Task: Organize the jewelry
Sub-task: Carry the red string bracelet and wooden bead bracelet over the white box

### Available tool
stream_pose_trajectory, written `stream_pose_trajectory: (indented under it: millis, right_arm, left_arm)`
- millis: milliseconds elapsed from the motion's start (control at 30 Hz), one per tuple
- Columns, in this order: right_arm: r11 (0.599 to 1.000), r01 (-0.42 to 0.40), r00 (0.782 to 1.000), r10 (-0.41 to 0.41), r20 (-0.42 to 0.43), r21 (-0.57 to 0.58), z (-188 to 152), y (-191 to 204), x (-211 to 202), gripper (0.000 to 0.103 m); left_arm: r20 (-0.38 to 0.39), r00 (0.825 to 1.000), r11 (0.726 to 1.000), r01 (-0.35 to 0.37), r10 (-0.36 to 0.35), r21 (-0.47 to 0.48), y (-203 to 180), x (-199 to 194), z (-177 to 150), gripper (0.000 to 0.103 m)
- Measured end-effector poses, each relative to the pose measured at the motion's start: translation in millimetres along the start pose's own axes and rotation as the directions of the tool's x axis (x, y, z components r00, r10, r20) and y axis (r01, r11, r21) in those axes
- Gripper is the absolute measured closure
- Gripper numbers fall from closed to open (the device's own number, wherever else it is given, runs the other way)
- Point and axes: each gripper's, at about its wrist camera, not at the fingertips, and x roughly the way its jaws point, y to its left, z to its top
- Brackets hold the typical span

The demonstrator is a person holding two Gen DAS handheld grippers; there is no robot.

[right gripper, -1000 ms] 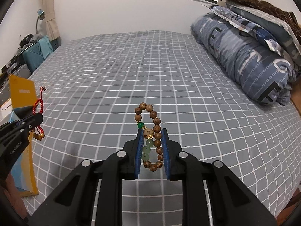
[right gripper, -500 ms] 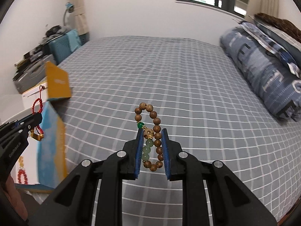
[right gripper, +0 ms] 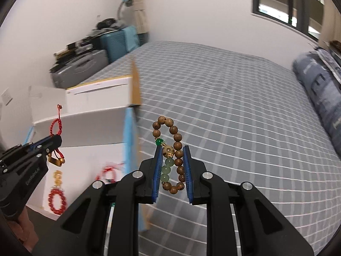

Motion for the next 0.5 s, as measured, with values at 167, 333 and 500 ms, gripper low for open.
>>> stream_pose_trajectory:
  millis: [167,333,500]
  right_arm:
    - [0.996,-0.069,0.998,0.068,-0.007,-0.048,-2.6,51.0,10.6,0.085]
    - [0.988,-0.115,0.993,0.111,-0.045,-0.104,-8.4,94.1,26.9,0.085]
    - [0.985,-0.117,0.990,0.107,-0.092,-0.123,-12.6,116.0,48.6,0.085]
  left_arm:
    - [-0.014,0.999,0.998,-0.041,0.040,-0.052,43.2,-1.1,-12.3,0.097]
    - [-0.052,0.996,0.993,-0.083,0.079,-0.079,72.0,4.3,-27.2,0.097]
    - [-0.126,0.987,0.989,-0.114,0.102,-0.089,89.9,25.5,-37.9,0.097]
